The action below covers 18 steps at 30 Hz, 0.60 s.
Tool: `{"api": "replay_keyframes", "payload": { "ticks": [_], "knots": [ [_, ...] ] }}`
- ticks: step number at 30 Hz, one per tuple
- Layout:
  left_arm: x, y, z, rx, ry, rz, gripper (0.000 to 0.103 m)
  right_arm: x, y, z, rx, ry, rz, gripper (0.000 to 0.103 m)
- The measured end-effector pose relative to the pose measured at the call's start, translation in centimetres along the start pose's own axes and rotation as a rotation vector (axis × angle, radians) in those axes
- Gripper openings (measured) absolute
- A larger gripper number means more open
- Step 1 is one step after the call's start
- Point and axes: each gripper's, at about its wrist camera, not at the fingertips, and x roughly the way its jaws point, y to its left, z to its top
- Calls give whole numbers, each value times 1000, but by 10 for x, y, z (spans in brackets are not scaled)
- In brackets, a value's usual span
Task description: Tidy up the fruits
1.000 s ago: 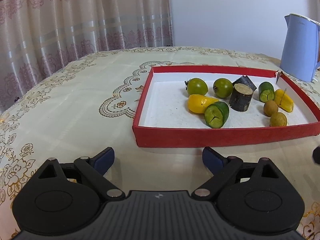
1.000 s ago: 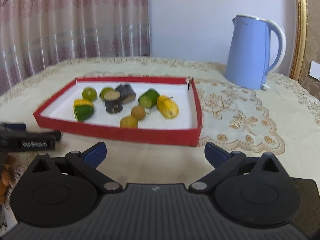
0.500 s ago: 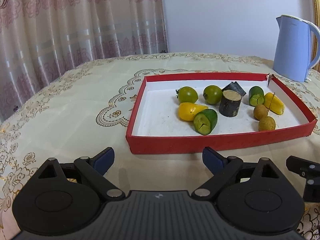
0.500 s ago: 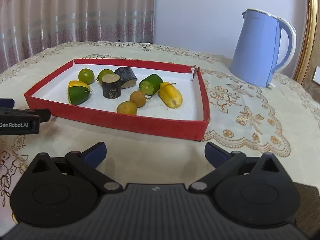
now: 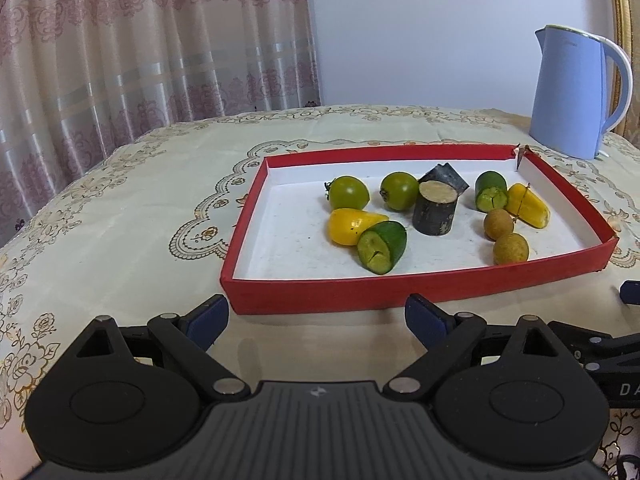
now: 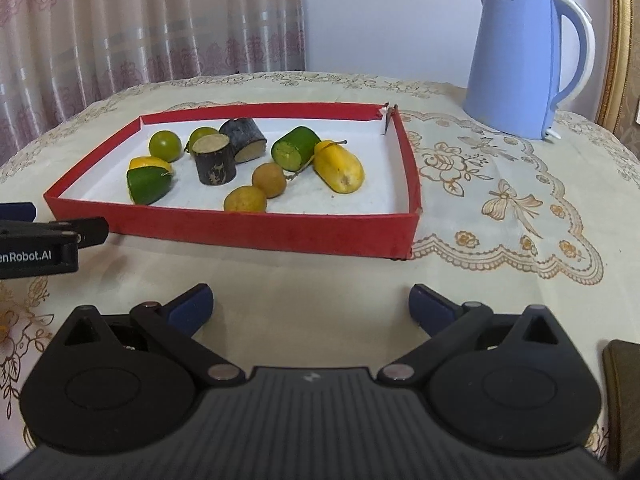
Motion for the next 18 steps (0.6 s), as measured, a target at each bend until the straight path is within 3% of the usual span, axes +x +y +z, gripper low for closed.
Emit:
{"api": "replay_keyframes", "payload": {
  "ticks": [18],
  "knots": [
    [3,-5,0,10,1,-45,96,3,4,0,-22,4,-20,103]
  ]
}}
